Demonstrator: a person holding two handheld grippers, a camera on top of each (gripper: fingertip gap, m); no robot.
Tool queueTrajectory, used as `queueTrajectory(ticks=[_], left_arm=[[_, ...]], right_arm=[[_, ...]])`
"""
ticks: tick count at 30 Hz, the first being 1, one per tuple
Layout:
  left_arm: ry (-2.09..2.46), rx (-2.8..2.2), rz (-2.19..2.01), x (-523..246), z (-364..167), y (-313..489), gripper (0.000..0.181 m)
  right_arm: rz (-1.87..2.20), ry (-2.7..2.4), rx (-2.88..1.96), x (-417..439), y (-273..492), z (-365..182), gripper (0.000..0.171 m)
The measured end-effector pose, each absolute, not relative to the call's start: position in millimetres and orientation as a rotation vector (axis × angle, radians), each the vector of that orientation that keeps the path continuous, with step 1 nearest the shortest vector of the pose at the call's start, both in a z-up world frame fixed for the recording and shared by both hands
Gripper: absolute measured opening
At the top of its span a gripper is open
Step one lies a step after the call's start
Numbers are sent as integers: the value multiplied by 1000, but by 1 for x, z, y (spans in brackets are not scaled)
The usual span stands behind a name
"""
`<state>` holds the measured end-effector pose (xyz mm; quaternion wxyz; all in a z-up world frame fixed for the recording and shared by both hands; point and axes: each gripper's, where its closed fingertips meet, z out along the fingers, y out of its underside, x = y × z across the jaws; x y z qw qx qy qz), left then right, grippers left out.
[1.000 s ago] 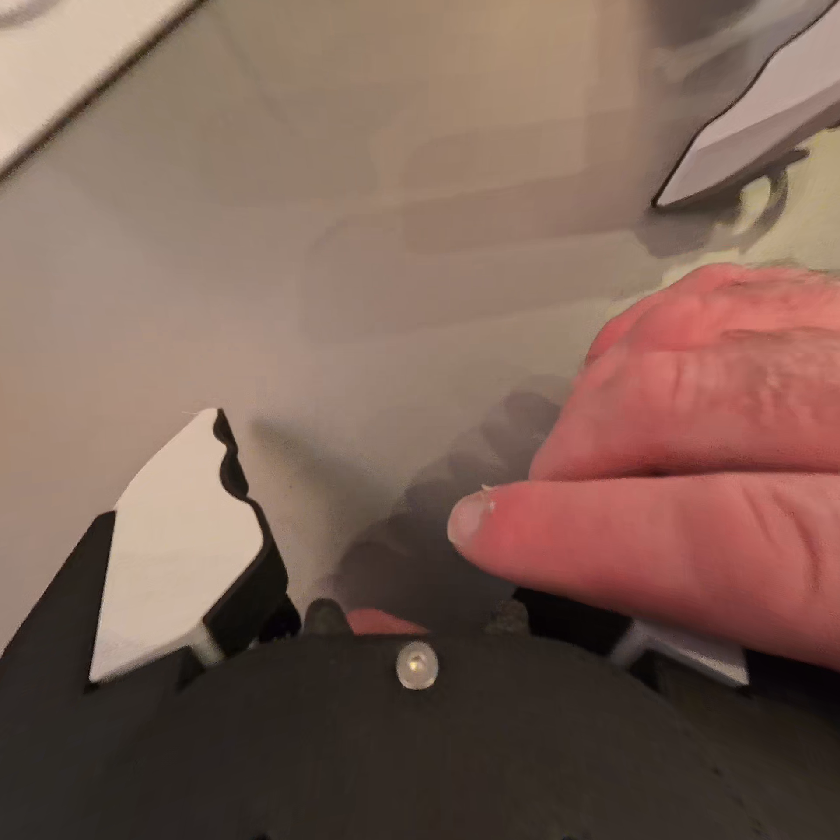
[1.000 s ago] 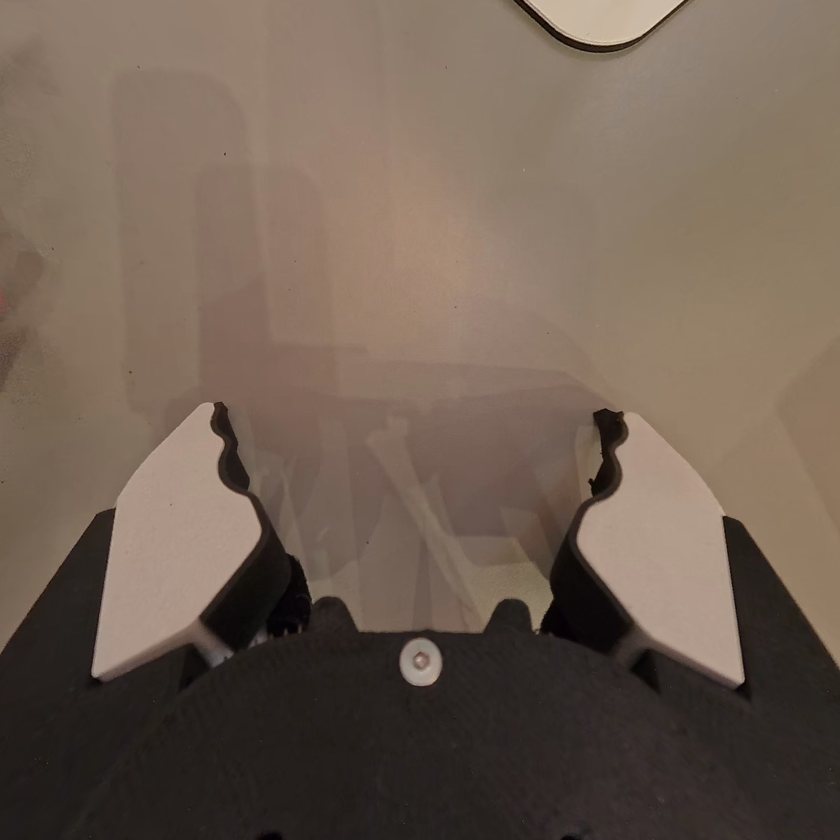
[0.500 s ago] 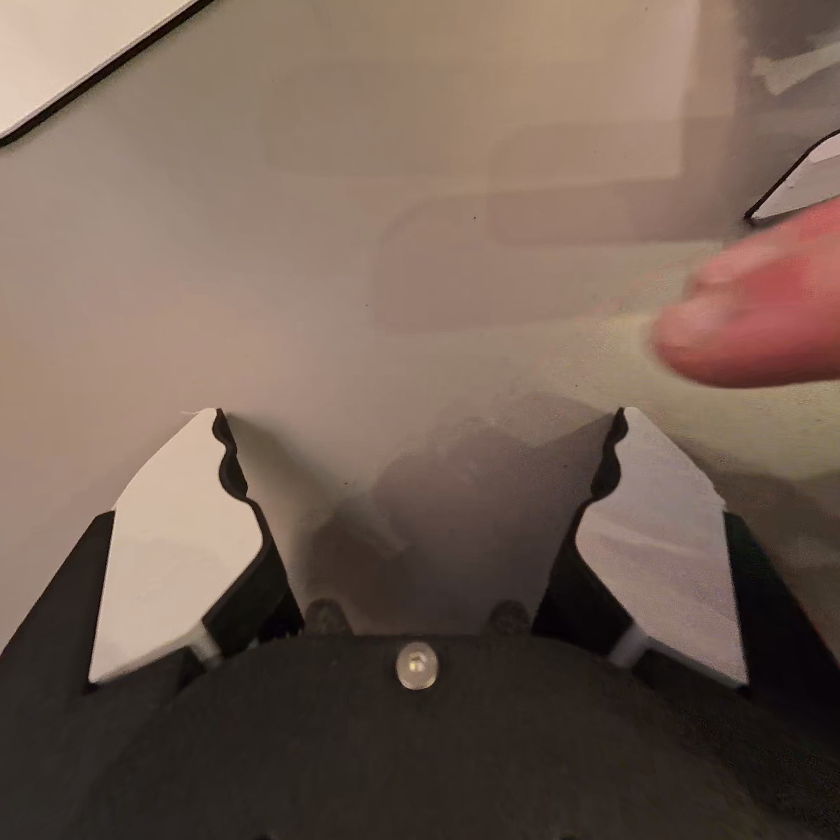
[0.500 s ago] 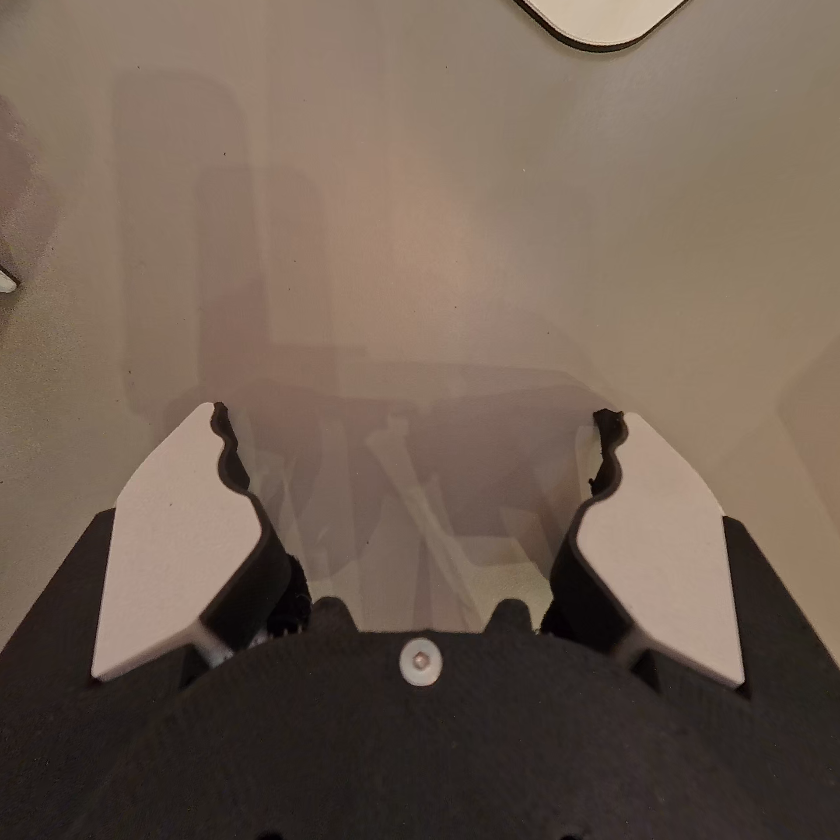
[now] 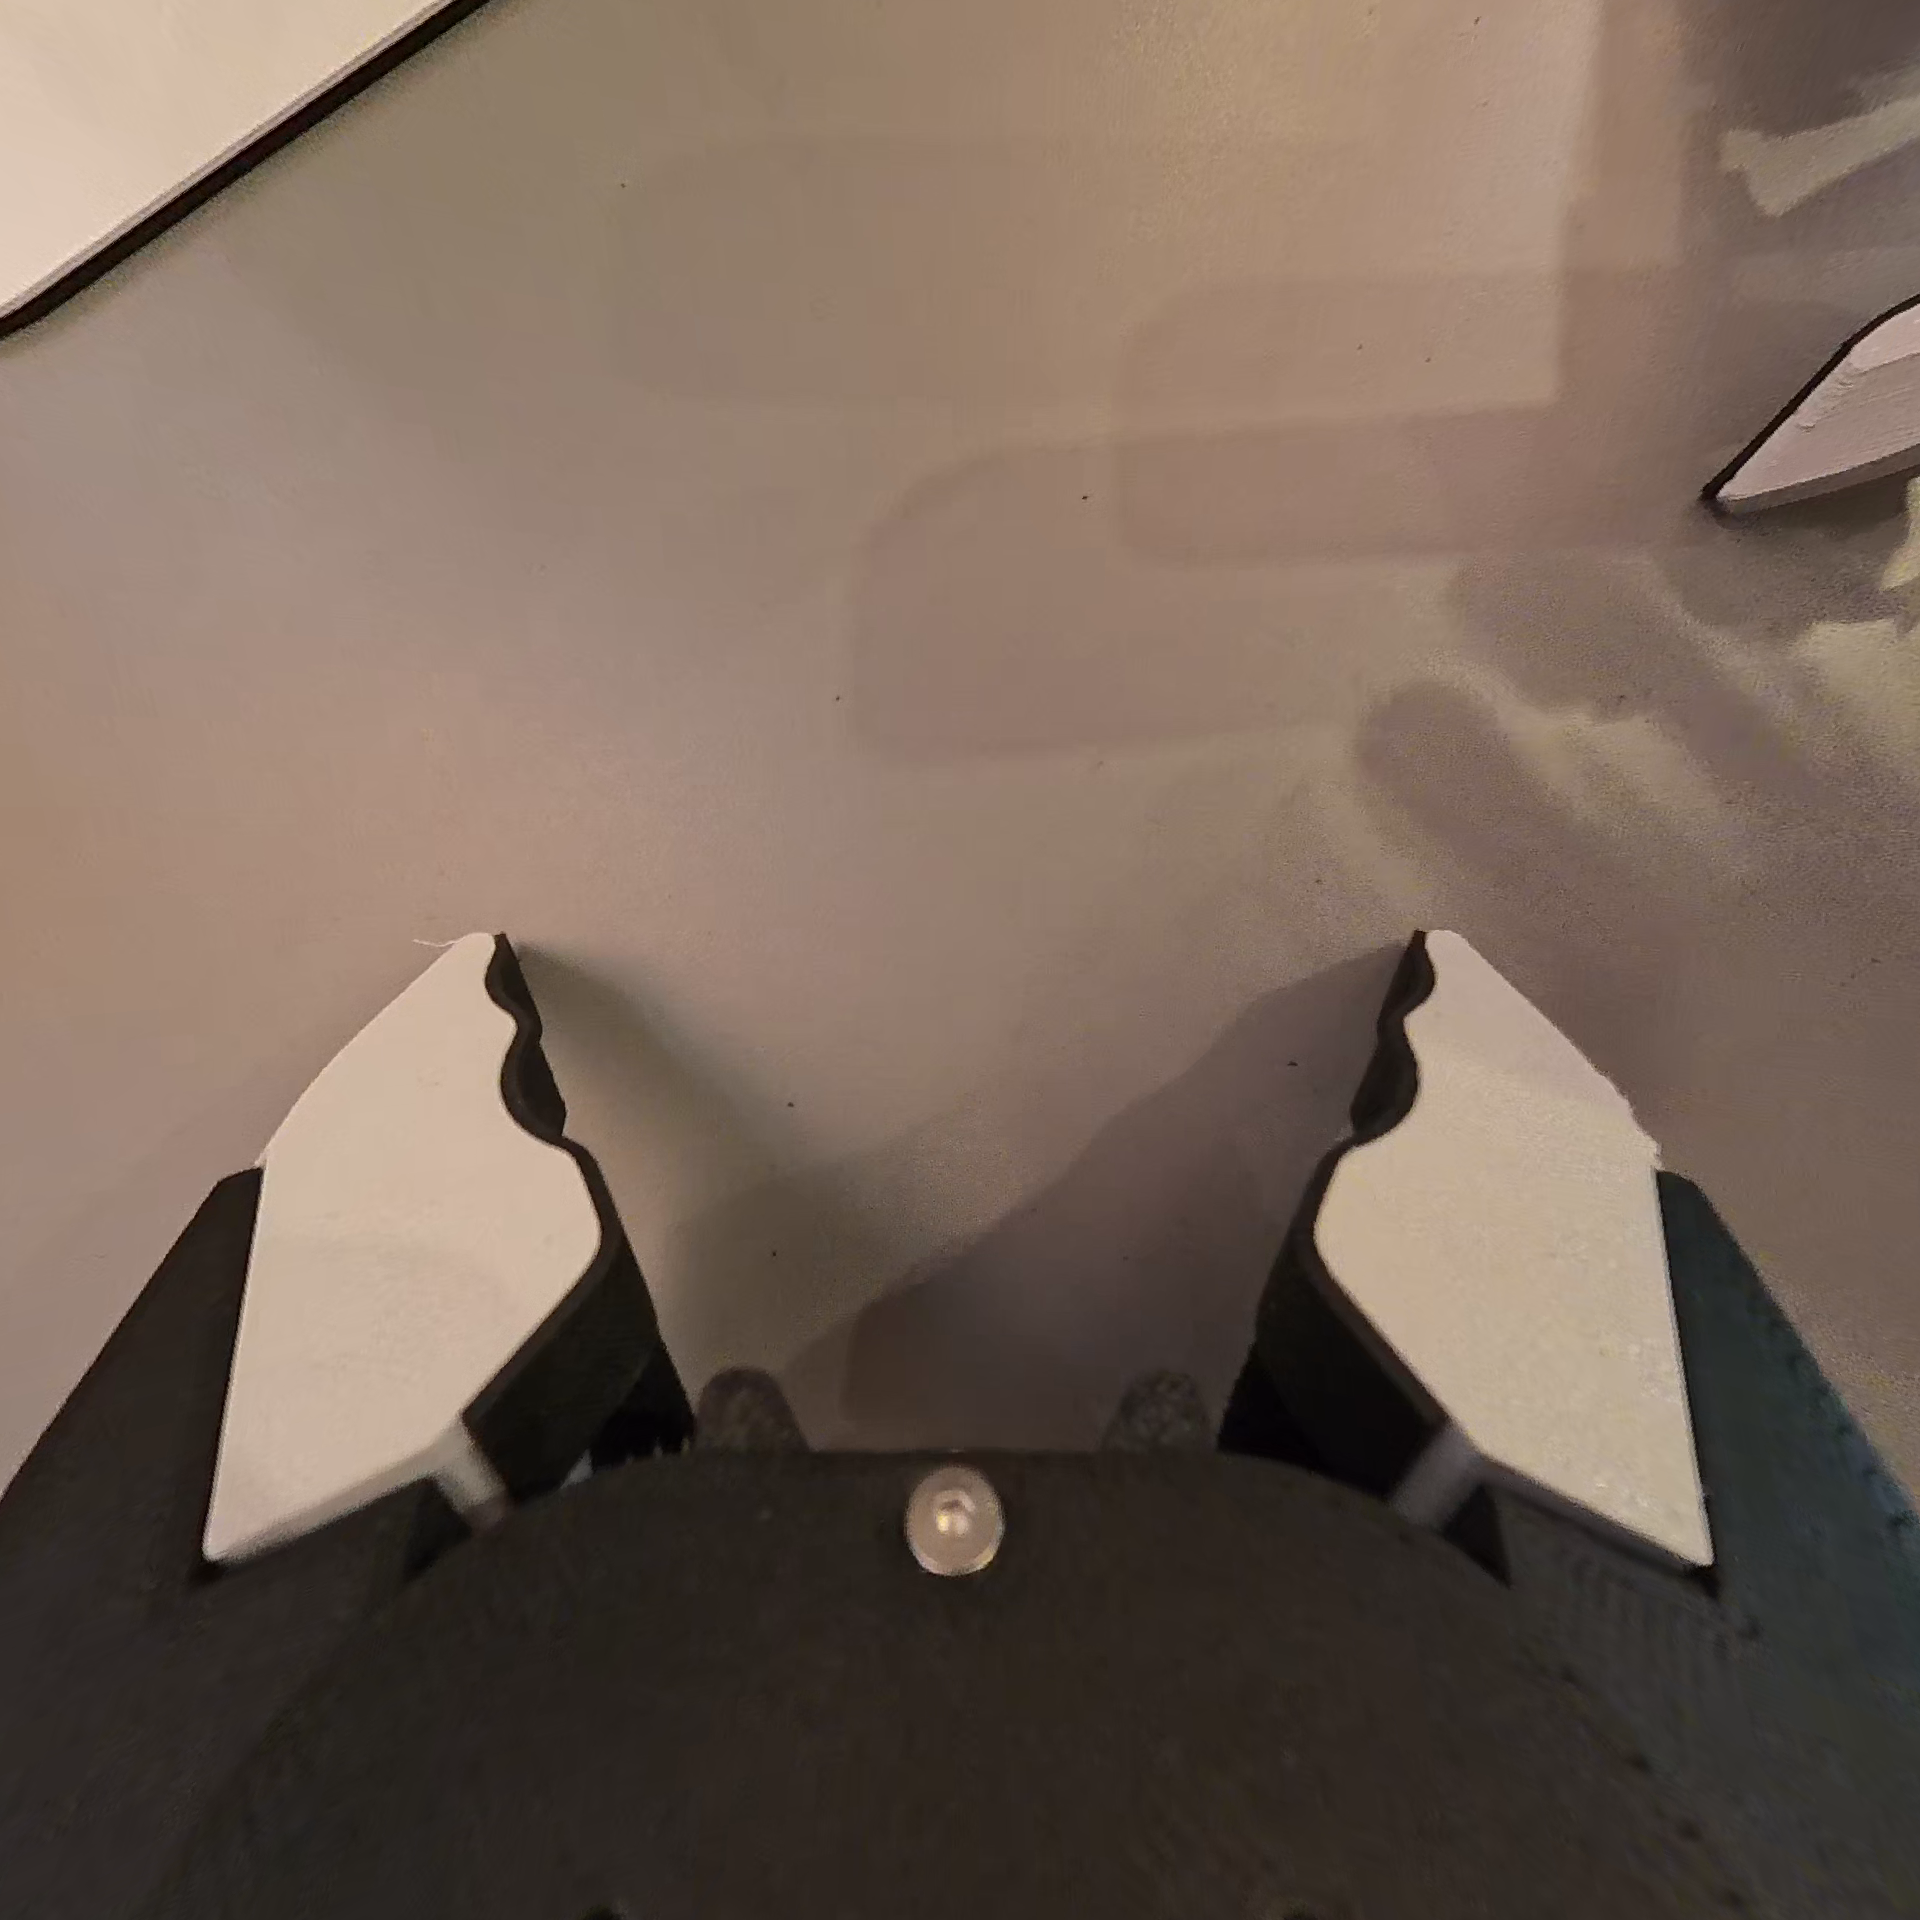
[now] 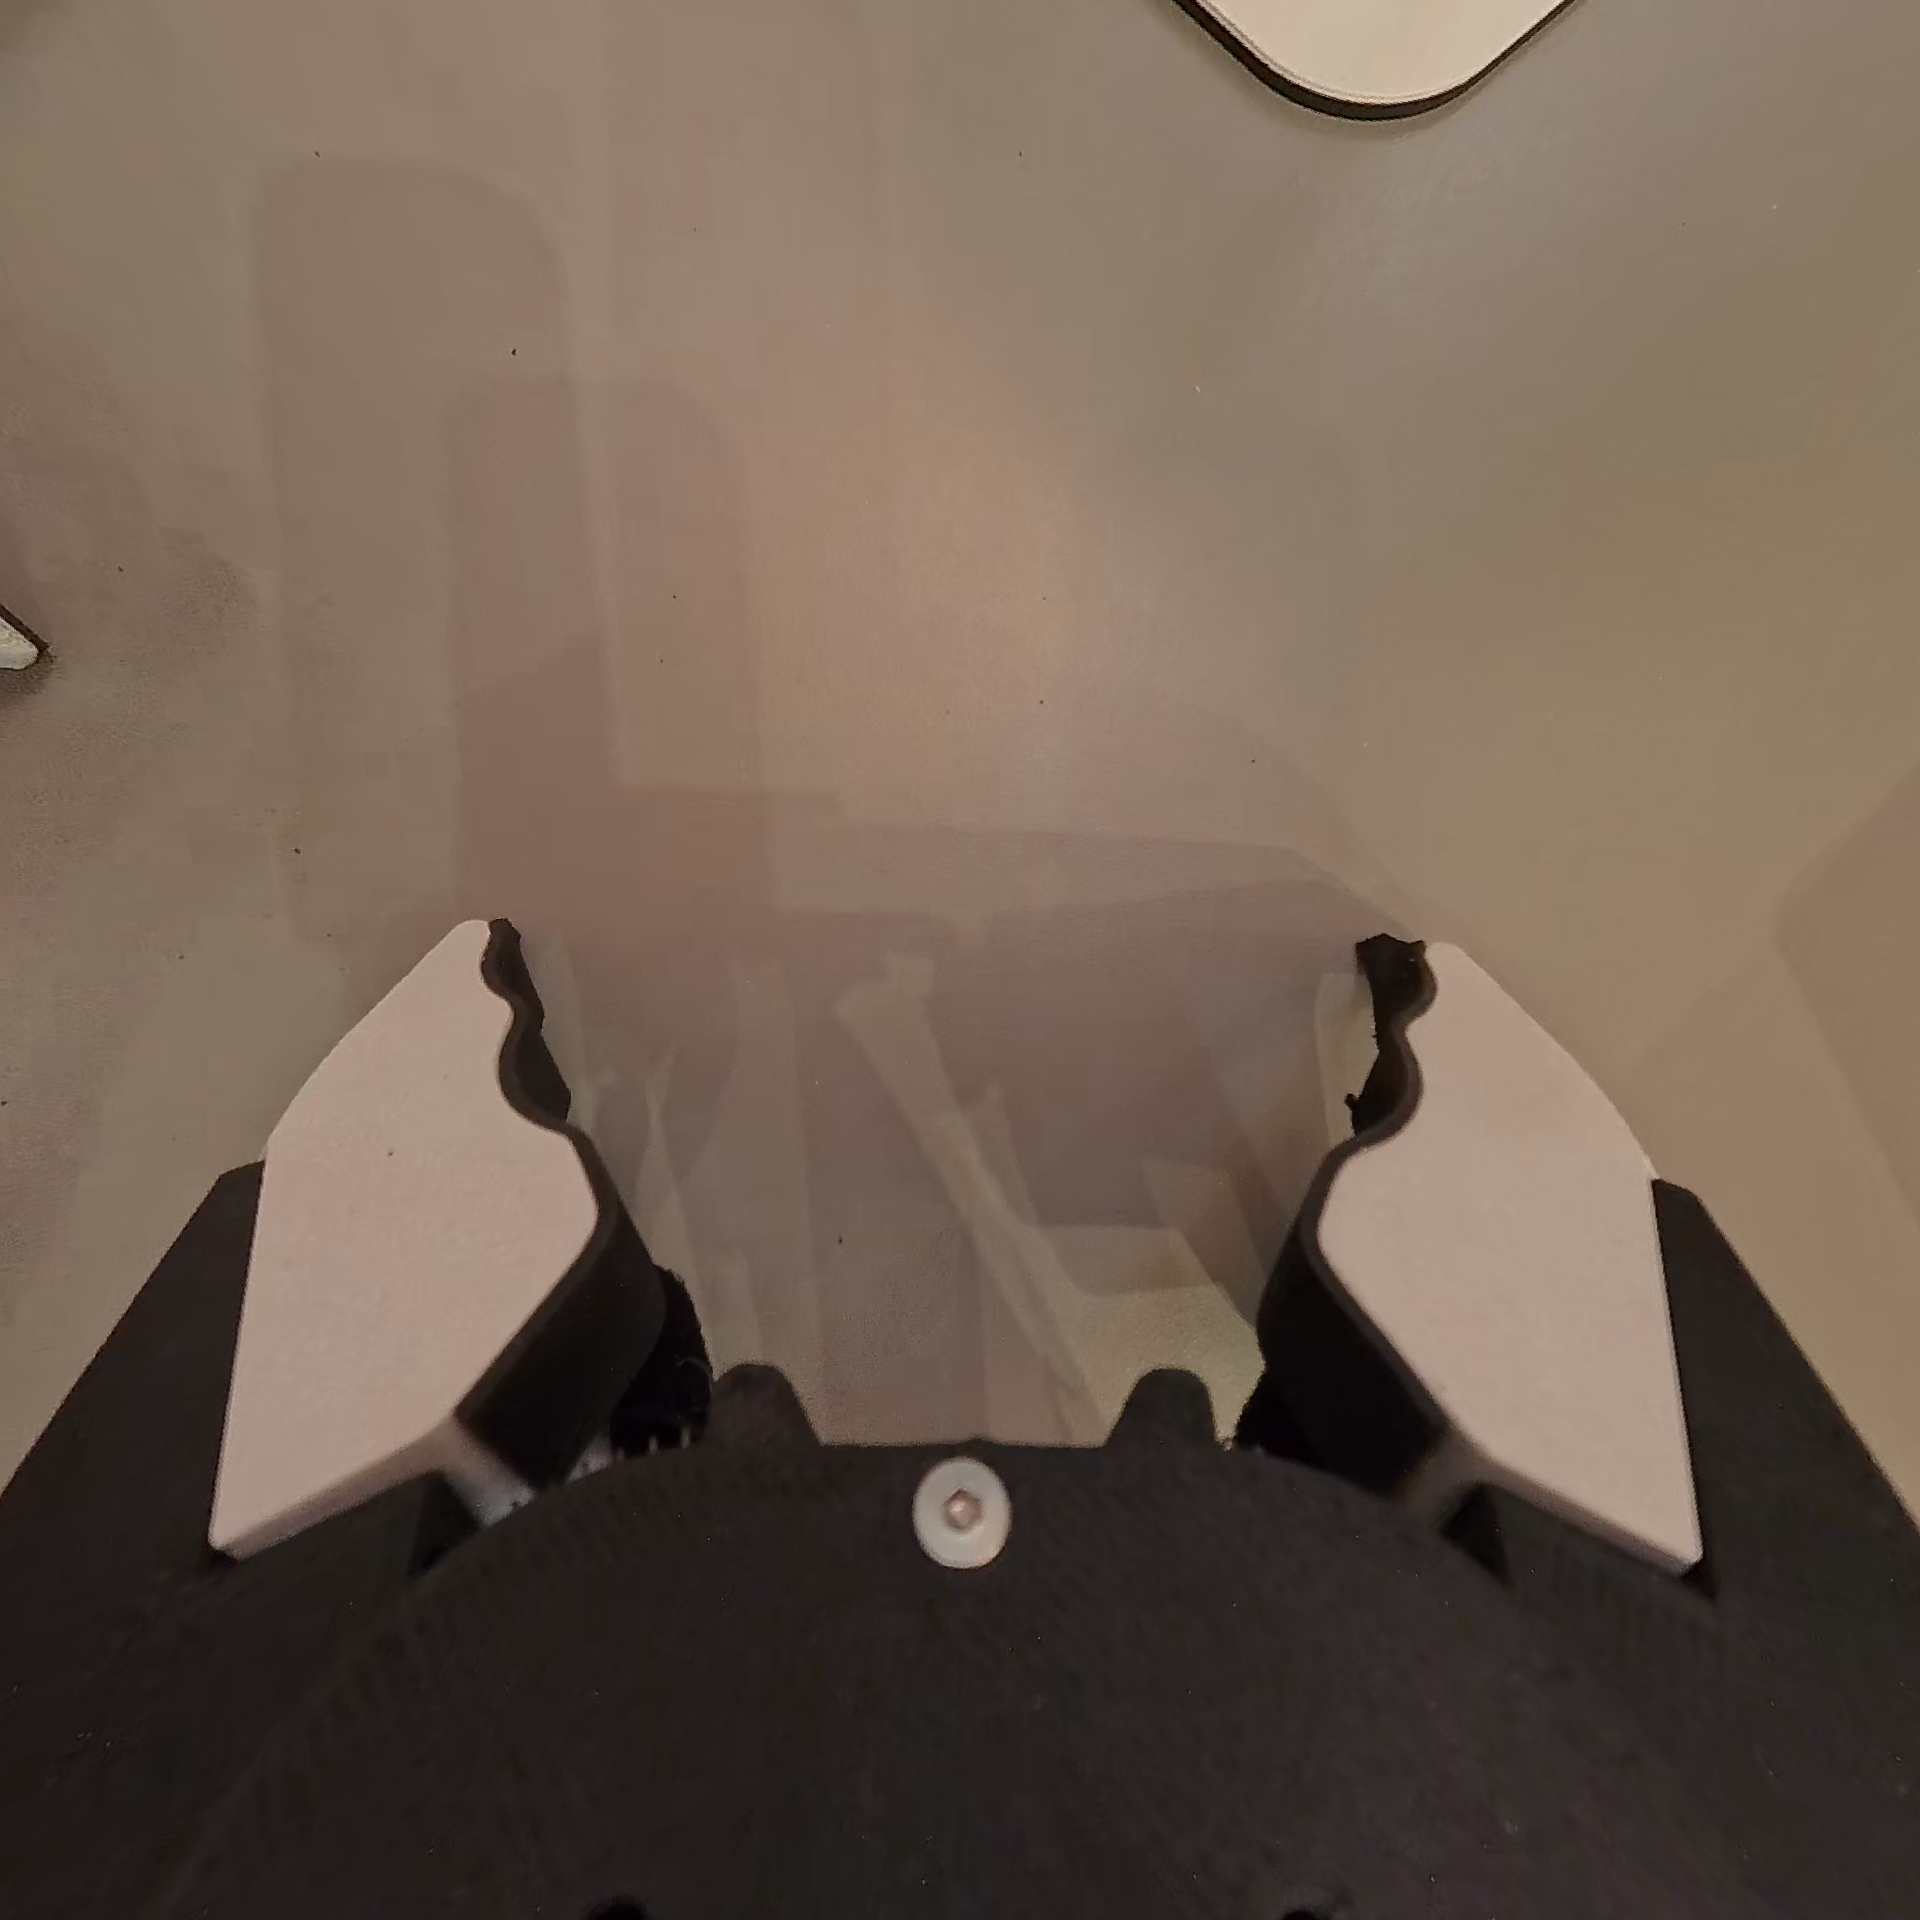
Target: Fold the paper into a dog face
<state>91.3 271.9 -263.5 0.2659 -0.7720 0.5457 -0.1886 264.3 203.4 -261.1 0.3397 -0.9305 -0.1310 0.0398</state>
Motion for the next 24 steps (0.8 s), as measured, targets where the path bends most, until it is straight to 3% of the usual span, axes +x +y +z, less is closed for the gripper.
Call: queueTrajectory(ticks=[24], left_arm=[[1516, -2058, -530, 94, -260, 273, 147]], right_arm=[[48, -190, -2434, 260, 210, -261, 146]])
